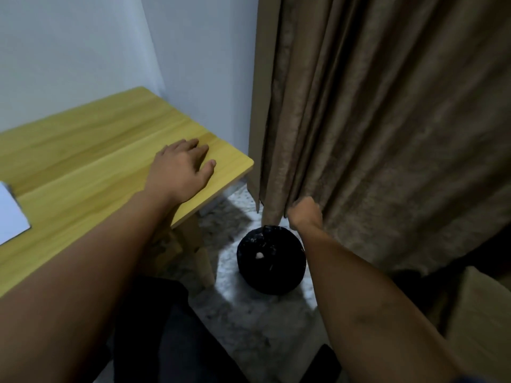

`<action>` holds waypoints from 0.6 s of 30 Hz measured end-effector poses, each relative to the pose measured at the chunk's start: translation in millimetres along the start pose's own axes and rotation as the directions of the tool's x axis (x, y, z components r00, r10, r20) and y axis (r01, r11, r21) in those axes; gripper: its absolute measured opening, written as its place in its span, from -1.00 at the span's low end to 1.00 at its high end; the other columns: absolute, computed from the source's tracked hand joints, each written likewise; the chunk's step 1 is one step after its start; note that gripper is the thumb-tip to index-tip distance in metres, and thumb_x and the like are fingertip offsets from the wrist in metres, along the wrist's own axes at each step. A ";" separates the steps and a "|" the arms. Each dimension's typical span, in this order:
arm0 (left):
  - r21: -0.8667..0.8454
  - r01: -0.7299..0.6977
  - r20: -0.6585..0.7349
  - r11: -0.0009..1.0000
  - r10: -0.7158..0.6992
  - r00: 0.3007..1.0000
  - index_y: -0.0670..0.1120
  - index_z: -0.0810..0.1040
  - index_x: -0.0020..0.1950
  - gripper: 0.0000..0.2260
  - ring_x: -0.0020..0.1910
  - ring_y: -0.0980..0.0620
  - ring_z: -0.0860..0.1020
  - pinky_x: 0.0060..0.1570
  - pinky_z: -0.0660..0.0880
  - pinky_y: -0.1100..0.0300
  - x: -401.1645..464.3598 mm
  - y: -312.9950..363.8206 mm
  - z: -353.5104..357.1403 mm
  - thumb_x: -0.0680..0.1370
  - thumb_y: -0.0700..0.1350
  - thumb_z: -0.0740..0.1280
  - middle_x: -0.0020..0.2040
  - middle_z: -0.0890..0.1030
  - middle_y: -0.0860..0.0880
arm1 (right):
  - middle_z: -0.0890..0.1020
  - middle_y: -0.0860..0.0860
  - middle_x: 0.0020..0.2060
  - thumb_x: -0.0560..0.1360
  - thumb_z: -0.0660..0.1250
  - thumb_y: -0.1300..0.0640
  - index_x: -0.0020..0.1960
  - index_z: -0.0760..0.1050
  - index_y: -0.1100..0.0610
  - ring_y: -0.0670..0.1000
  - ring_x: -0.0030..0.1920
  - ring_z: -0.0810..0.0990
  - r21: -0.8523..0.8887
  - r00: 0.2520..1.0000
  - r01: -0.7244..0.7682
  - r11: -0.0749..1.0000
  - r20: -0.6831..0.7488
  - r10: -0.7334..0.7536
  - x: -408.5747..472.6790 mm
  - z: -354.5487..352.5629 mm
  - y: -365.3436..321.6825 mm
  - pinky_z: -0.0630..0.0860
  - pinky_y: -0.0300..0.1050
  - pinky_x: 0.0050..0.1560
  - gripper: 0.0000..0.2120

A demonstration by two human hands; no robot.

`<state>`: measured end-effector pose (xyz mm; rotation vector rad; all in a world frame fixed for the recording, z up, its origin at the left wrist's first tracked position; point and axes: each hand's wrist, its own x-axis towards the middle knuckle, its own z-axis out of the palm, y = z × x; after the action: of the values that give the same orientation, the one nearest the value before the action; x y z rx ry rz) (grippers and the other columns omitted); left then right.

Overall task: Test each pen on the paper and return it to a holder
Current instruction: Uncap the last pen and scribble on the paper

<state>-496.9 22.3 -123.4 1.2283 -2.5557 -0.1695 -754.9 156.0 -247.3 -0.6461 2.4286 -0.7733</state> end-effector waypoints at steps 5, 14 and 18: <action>0.032 -0.009 0.058 0.999 0.007 0.998 -0.06 0.56 0.35 -0.54 0.37 -0.21 0.46 0.31 0.44 -0.05 -27.9 -2.3 -18.1 0.62 0.20 0.17 0.41 0.52 -0.15 | 0.76 0.16 0.11 0.59 0.33 0.10 0.06 0.74 0.08 0.26 0.20 0.68 0.137 0.980 0.142 0.980 -0.161 -0.119 -39.7 -35.2 -59.3 0.60 -0.02 0.14 -0.79; 0.075 0.258 -0.120 0.963 -0.248 0.961 -0.02 0.59 0.34 -0.61 0.29 -0.18 0.53 0.21 0.52 -0.05 -134.7 -72.1 -144.1 0.59 0.12 0.28 0.32 0.59 -0.08 | 0.71 0.37 -0.05 0.62 0.35 0.13 0.00 0.69 0.27 0.38 -0.03 0.67 0.172 0.845 0.533 0.829 -0.169 -0.508 -169.2 2.1 -190.8 0.60 0.17 0.03 -0.78; 0.063 0.489 -0.262 0.870 -0.458 0.849 -0.02 0.60 0.31 -0.65 0.25 -0.13 0.54 0.07 0.55 -0.03 -235.4 -153.9 -205.7 0.61 0.10 0.26 0.25 0.60 -0.06 | 0.70 0.19 -0.19 0.62 0.38 0.09 -0.12 0.66 0.11 0.28 -0.15 0.63 0.164 0.716 0.690 0.705 -0.008 -0.699 -271.0 70.4 -251.4 0.59 0.09 -0.08 -0.82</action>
<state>-178.6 113.8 -15.1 1.7983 -2.0413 0.0404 -437.3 100.5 -53.2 -1.5446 2.0066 -1.1960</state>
